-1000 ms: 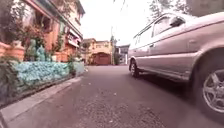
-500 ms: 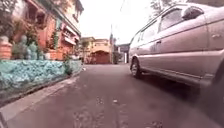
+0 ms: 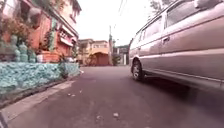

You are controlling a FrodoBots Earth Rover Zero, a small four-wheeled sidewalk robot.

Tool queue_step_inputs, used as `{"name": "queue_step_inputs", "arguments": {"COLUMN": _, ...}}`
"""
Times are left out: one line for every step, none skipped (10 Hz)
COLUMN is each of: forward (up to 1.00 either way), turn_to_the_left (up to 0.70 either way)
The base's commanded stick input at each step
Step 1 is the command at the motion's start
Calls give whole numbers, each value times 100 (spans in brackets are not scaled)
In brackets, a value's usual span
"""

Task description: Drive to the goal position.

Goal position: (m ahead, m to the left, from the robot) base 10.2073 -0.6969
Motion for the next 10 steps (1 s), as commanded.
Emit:
{"name": "queue_step_inputs", "arguments": {"forward": 70, "turn_to_the_left": 0}}
{"name": "queue_step_inputs", "arguments": {"forward": 70, "turn_to_the_left": 0}}
{"name": "queue_step_inputs", "arguments": {"forward": 70, "turn_to_the_left": 0}}
{"name": "queue_step_inputs", "arguments": {"forward": 70, "turn_to_the_left": 0}}
{"name": "queue_step_inputs", "arguments": {"forward": 70, "turn_to_the_left": 0}}
{"name": "queue_step_inputs", "arguments": {"forward": 70, "turn_to_the_left": 0}}
{"name": "queue_step_inputs", "arguments": {"forward": 70, "turn_to_the_left": 0}}
{"name": "queue_step_inputs", "arguments": {"forward": 70, "turn_to_the_left": 0}}
{"name": "queue_step_inputs", "arguments": {"forward": 70, "turn_to_the_left": 0}}
{"name": "queue_step_inputs", "arguments": {"forward": 70, "turn_to_the_left": 0}}
